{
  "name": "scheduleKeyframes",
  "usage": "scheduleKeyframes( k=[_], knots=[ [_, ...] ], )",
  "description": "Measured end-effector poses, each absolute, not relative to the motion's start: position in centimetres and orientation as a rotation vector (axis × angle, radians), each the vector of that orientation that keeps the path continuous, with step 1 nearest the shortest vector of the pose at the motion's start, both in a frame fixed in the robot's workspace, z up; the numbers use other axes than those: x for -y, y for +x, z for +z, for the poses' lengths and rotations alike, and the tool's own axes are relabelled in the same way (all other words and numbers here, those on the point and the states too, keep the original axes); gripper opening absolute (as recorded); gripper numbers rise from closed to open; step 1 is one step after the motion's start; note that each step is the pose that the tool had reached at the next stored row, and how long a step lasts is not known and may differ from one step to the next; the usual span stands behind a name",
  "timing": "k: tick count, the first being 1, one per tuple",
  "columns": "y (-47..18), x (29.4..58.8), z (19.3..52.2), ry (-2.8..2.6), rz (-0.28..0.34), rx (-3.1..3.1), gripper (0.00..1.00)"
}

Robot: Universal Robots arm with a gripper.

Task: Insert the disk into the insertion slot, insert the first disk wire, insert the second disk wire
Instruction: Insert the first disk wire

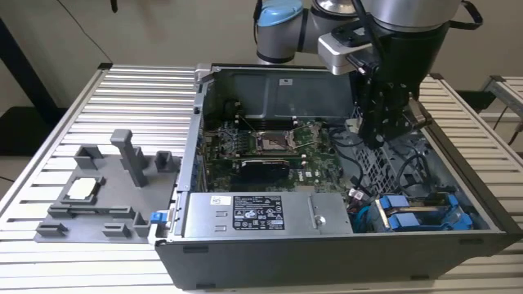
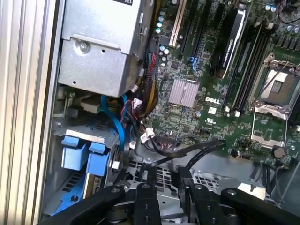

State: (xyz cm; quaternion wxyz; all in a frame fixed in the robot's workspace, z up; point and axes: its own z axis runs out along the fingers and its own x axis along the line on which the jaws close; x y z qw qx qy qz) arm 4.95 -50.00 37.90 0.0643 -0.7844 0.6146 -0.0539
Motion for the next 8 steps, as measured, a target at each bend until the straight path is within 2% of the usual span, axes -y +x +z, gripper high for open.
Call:
scheduleKeyframes(
  k=[8],
  knots=[
    [4.38,50.08,38.04,-2.371,-0.162,-1.849,0.32]
  ],
)
